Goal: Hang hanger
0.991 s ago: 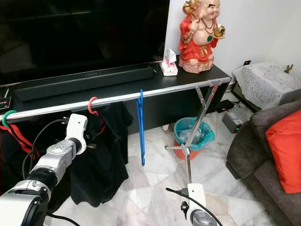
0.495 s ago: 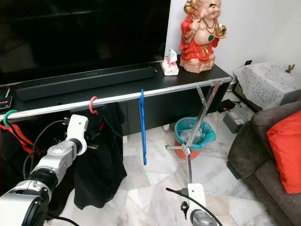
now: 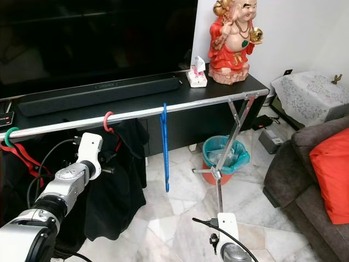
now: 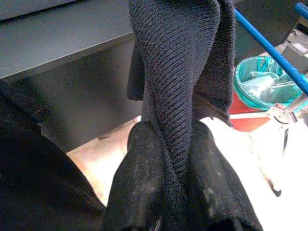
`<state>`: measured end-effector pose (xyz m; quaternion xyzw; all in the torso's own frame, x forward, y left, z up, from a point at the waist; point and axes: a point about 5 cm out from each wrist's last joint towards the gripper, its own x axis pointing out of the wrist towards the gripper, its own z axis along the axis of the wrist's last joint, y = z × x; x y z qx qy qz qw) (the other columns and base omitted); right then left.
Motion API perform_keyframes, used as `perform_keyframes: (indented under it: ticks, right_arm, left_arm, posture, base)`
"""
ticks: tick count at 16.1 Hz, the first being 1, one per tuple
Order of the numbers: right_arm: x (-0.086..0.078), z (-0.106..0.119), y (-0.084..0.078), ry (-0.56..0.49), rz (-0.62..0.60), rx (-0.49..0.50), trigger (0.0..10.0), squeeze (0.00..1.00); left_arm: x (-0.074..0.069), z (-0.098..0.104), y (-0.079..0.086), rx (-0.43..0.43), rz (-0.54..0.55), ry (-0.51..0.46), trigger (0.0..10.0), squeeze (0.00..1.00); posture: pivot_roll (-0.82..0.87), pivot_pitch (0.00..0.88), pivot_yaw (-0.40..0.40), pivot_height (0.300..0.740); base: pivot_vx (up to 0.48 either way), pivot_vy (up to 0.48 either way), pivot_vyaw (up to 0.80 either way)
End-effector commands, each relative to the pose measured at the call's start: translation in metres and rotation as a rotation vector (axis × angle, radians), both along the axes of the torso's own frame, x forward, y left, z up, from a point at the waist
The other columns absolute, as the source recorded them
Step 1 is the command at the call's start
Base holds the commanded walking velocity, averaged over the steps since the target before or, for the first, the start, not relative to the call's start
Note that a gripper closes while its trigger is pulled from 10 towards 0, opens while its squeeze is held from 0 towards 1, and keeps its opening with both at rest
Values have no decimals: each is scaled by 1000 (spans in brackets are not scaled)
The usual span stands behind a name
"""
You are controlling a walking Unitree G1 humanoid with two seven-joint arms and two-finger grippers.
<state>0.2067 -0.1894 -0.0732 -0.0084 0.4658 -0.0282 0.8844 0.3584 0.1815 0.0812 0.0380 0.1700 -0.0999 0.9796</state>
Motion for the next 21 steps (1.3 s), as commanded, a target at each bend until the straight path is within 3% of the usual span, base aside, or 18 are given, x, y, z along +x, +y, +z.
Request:
perform_keyframes:
  ticks: [1, 5, 9, 11, 16, 17, 19, 21]
  right_arm:
    - [-1, 0, -2, 4, -10, -1, 10000, 0]
    - [-1, 0, -3, 5, -7, -2, 10000, 0]
    - [0, 0, -4, 4, -3, -5, 10000, 0]
    - [0, 0, -4, 3, -3, -5, 10000, 0]
    - [-1, 0, -3, 6, -1, -4, 10000, 0]
    - [-1, 0, -3, 6, 1, -3, 10000, 0]
    - [-1, 0, -3, 8, 3, -4, 10000, 0]
    - [-1, 0, -3, 8, 3, -4, 10000, 0]
  left_arm:
    - [3, 7, -2, 1, -5, -42, 0, 0]
    - [2, 11, 1, -20, 10, -96, 0, 0]
    - [-3, 28, 3, -105, 12, -266, 0, 0]
    - [-8, 29, 5, -114, 11, -296, 10000, 0]
    - [-49, 10, 21, -33, -25, -311, 10000, 0]
    - [-68, -3, 27, 0, -40, -280, 10000, 0]
    - [-89, -21, 31, 23, -33, -219, 10000, 0]
    - [-97, -31, 33, 16, 1, -199, 10000, 0]
  posture:
    - [78, 0, -49, 740]
    - [82, 0, -54, 740]
    - [89, 0, -59, 740]
    - [89, 0, -59, 740]
    - [95, 0, -55, 740]
    - [97, 0, -55, 740]
    - [98, 0, -54, 740]
    - [101, 0, -55, 740]
  base:
    - [0, 0, 0]
    - [0, 0, 0]
    - [0, 0, 0]
    - [0, 0, 0]
    - [0, 0, 0]
    - [0, 0, 0]
    - [0, 0, 0]
    - [0, 0, 0]
